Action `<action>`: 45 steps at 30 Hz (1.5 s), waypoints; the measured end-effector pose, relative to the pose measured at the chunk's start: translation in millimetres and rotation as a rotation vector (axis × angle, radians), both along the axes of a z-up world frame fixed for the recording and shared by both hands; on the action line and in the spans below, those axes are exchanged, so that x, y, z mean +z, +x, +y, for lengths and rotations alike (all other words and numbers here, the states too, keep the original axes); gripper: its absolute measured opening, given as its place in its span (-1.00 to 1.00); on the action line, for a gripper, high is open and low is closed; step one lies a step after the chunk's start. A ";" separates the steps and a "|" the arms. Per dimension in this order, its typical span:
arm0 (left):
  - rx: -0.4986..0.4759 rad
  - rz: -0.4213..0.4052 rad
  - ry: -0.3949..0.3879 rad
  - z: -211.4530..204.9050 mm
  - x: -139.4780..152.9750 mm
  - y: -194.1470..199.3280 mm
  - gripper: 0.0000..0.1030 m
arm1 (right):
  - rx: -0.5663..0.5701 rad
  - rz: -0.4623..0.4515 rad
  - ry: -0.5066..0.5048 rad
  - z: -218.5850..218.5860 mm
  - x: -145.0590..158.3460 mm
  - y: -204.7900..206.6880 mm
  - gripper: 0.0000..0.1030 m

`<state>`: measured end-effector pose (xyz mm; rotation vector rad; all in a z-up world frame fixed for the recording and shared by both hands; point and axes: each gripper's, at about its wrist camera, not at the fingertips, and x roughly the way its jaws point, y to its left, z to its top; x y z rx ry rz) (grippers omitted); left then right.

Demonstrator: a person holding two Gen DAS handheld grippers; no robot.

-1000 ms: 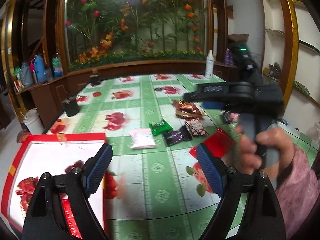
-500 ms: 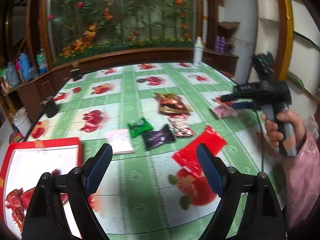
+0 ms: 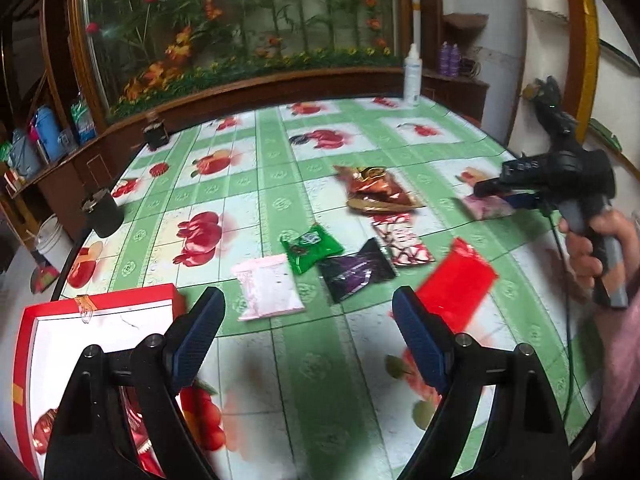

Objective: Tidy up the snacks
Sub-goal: 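Grasp the pink printed packet with the right tool and lift it, then grasp the red-and-white patterned packet with the left tool while the right tool holds the pink packet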

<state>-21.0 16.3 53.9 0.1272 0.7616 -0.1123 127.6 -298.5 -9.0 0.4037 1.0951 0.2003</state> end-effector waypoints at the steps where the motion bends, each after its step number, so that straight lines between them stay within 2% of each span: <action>1: -0.011 0.003 0.004 -1.0 -1.0 3.9 0.67 | 0.000 -0.006 -0.014 2.6 0.1 -0.7 0.22; 3: -0.040 0.004 0.040 -8.5 -4.5 9.2 0.67 | 0.003 -0.016 -0.029 6.1 0.5 -1.0 0.23; 6: -0.116 0.012 0.139 -27.2 -13.0 15.1 0.67 | 0.023 -0.035 -0.078 15.4 0.4 -2.3 0.23; 8: -0.160 0.024 0.168 -37.1 -17.2 18.2 0.67 | 0.033 -0.045 -0.114 19.8 0.0 -3.2 0.13; 9: -0.183 0.041 0.158 -41.5 -17.9 21.5 0.67 | 0.037 -0.051 -0.132 22.2 0.2 -3.8 0.13; 11: -0.222 0.067 0.132 -50.6 -17.3 29.4 0.67 | 0.052 -0.061 -0.187 29.9 0.0 -5.1 -0.08; 13: -0.244 0.068 0.138 -61.3 -16.1 38.2 0.67 | 0.080 -0.077 -0.275 41.0 -0.2 -7.6 -0.09; 16: -0.263 0.100 0.099 -74.7 -16.4 57.1 0.67 | 0.091 -0.093 -0.338 49.0 -0.8 -9.8 -0.15; 23: -0.245 0.205 0.031 -97.8 -33.5 101.0 0.67 | 0.050 -0.078 -0.286 34.8 -0.8 -5.7 -0.17; 31: -0.202 0.292 0.016 -94.7 -54.0 125.1 0.66 | 0.034 -0.065 -0.252 30.8 -0.3 -3.8 -0.16; 33: -0.203 0.321 0.016 -95.8 -61.6 126.9 0.54 | 0.033 -0.065 -0.257 31.8 -0.2 -4.1 -0.16; 35: -0.233 0.295 0.030 -100.4 -61.2 120.3 0.49 | 0.035 -0.066 -0.261 32.9 -0.2 -3.9 -0.16; 37: -0.249 0.294 0.034 -103.1 -59.9 116.9 0.33 | 0.032 -0.065 -0.256 32.4 0.1 -3.8 -0.15; 39: -0.266 0.291 0.033 -105.7 -57.0 114.9 -0.14 | 0.032 -0.065 -0.257 32.6 -0.3 -3.6 -0.15; 41: -0.273 0.286 0.032 -107.1 -55.5 113.2 -0.33 | 0.033 -0.067 -0.262 32.9 -0.3 -3.8 -0.15; 45: -0.296 0.260 0.042 -109.3 -55.2 103.7 -0.47 | 0.031 -0.065 -0.249 31.4 -0.2 -3.0 -0.15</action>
